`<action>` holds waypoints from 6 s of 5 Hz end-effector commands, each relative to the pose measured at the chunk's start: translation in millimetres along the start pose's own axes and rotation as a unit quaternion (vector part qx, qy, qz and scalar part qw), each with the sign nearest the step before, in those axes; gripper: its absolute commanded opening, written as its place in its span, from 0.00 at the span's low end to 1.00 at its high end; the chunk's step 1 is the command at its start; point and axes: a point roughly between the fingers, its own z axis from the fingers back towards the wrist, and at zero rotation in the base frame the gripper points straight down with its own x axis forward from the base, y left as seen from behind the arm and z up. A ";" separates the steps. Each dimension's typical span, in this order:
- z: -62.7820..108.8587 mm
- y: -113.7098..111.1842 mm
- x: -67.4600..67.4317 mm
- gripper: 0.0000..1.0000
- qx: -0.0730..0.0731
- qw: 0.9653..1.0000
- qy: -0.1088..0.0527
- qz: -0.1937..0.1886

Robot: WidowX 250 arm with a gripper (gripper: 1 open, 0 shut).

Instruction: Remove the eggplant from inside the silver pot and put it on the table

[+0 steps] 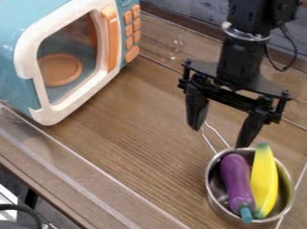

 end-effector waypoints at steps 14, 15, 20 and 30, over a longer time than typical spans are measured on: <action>-59.9 -41.4 9.3 1.00 -0.027 0.989 -0.068 -0.126; -72.1 -40.8 16.7 1.00 -0.028 0.993 -0.074 -0.086; -83.2 -42.4 5.8 1.00 0.002 0.993 -0.042 -0.107; -66.4 -48.1 -1.1 0.00 -0.010 0.999 -0.054 0.002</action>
